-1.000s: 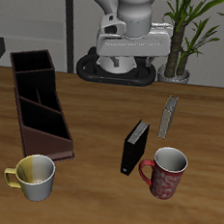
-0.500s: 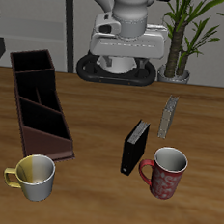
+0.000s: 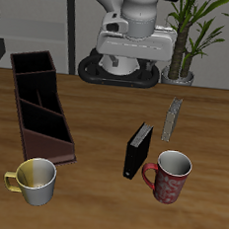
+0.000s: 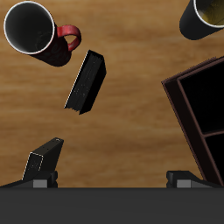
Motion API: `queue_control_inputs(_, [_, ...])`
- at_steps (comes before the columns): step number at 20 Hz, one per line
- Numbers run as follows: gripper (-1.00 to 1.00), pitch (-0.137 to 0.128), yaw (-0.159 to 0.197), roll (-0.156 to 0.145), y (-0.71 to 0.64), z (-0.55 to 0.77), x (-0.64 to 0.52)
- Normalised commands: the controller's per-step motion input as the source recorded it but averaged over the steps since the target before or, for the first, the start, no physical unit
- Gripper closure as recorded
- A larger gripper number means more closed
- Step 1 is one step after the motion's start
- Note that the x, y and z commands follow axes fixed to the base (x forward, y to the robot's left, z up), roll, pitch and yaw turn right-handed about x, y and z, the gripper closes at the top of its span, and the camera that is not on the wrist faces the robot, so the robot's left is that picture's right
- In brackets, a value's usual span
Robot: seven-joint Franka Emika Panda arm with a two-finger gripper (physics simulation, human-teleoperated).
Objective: Place the yellow book into the right desk caddy's right compartment
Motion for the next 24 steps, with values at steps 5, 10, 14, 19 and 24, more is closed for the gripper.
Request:
queue_control_inputs(5, [-1.0,0.03,-0.087,-0.019,0.16,-0.11,0.06])
queue_control_inputs(10, [-1.0,0.01,-0.041,0.033,0.31,-0.12,-0.15])
queue_control_inputs(14, [-1.0,-0.009,-0.063,-0.004,0.31,-0.05,-0.15])
queue_control_inputs(19, [-1.0,-0.003,-0.034,0.033,0.29,-0.1,-0.16])
queue_control_inputs(24, [-1.0,-0.044,-0.084,-0.011,0.11,-0.05,-0.16])
